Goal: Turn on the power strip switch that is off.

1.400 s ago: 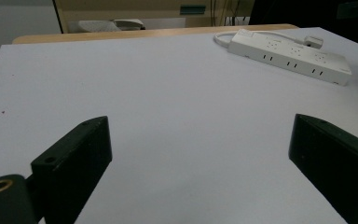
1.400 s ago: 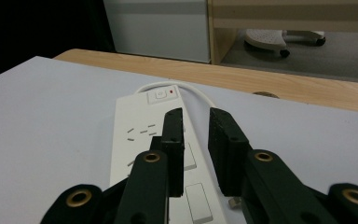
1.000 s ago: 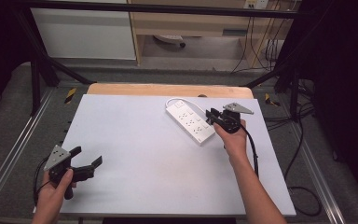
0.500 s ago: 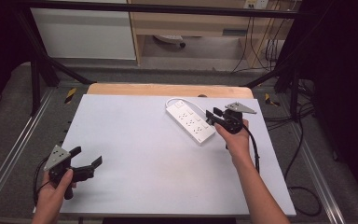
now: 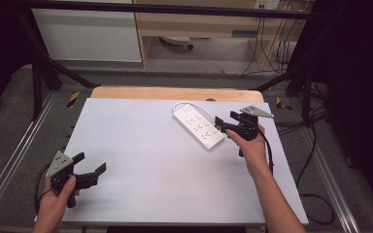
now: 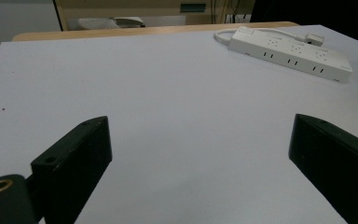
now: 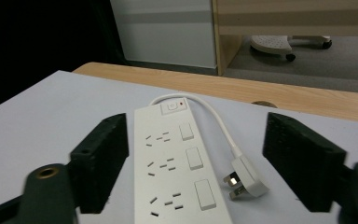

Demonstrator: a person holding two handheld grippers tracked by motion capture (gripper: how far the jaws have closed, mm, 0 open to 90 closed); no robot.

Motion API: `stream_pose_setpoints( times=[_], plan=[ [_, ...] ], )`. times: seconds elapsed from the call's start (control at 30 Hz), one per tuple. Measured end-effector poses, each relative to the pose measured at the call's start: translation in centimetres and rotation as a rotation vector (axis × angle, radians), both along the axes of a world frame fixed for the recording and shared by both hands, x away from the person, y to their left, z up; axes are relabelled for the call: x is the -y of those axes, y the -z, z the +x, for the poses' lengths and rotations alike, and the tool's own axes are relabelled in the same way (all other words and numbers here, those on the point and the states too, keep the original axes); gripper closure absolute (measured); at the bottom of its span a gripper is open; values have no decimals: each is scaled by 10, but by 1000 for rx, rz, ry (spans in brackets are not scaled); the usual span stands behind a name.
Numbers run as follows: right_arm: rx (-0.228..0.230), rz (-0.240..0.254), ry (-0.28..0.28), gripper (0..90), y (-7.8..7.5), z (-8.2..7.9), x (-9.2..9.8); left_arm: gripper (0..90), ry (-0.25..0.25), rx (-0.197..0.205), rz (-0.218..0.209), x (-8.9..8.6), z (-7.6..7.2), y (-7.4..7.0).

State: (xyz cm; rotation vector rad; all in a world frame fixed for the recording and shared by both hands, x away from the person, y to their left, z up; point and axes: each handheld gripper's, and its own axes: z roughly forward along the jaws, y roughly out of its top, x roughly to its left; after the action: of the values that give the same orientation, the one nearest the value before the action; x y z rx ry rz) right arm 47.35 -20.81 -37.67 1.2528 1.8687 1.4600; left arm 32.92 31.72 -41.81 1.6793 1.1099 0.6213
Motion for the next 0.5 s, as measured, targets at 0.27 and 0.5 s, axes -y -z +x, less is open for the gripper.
stream_pose_setpoints(
  times=[0.27,0.5],
  plan=[
    [6,-3,1,56,-9,-16,6,58,0,1,3,1,0,0],
    [34,3,-10,37,-15,-36,17,59,0,-2,8,1,-1,0]
  ],
)
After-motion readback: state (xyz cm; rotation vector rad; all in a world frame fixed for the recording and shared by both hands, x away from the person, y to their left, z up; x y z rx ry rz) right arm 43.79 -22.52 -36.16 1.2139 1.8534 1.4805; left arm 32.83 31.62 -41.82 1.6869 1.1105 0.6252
